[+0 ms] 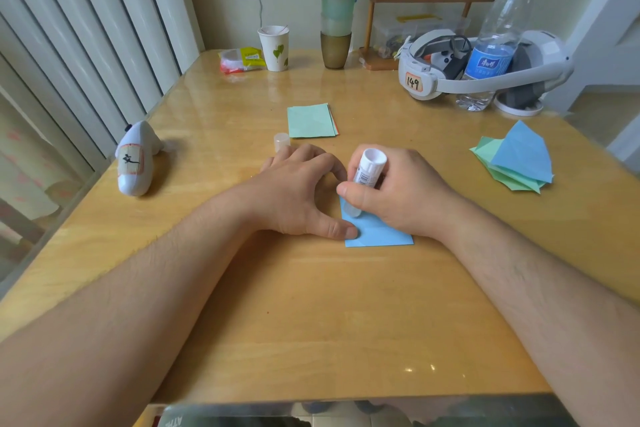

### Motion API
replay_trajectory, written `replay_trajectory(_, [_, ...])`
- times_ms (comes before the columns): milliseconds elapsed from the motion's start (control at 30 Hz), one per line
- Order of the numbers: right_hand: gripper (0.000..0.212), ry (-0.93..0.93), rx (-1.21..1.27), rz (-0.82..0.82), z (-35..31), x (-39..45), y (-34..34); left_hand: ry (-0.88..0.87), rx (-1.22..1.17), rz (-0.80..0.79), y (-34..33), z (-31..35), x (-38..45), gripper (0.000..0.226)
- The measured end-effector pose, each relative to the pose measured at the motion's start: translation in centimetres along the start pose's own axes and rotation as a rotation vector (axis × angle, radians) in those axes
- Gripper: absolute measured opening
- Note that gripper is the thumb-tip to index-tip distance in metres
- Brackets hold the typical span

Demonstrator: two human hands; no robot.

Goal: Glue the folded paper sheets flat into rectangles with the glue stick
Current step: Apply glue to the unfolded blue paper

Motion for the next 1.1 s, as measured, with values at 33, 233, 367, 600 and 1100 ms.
replay_trajectory(33, [0.022,0.004,-0.003,-0.011,0.0,0.0,-0.2,0.001,0.001,0.0,0.0,0.0,0.0,0.076])
replay_trajectory(233, [0.024,0.008,-0.005,-0.045,-0.1,-0.1,-0.4,0.001,0.002,0.004,0.0,0.0,0.0,0.074])
replay_trajectory(367, [0.022,-0.009,-0.021,-0.055,0.2,-0.2,0.1,-0.005,-0.005,0.014,0.0,-0.1,-0.1,0.079])
replay_trajectory(600, [0.021,-0.056,-0.064,-0.039,1.9,-0.9,2.4,-0.003,0.004,0.01,0.0,-0.1,-0.1,0.087])
replay_trajectory(1100, [0.027,-0.083,-0.192,0.084,2.4,-1.1,4.0,-0.01,0.008,-0.001,0.0,-0.2,-0.1,0.086])
Point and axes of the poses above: each hand's wrist, its own x-axis towards the middle knuckle, its own y-axis out of the back of the hand, z = x × y, the point moved 4 cm from there along x, towards the middle knuckle, and after that the axes turned 5 degrees about -y, right-handed, at the moved point
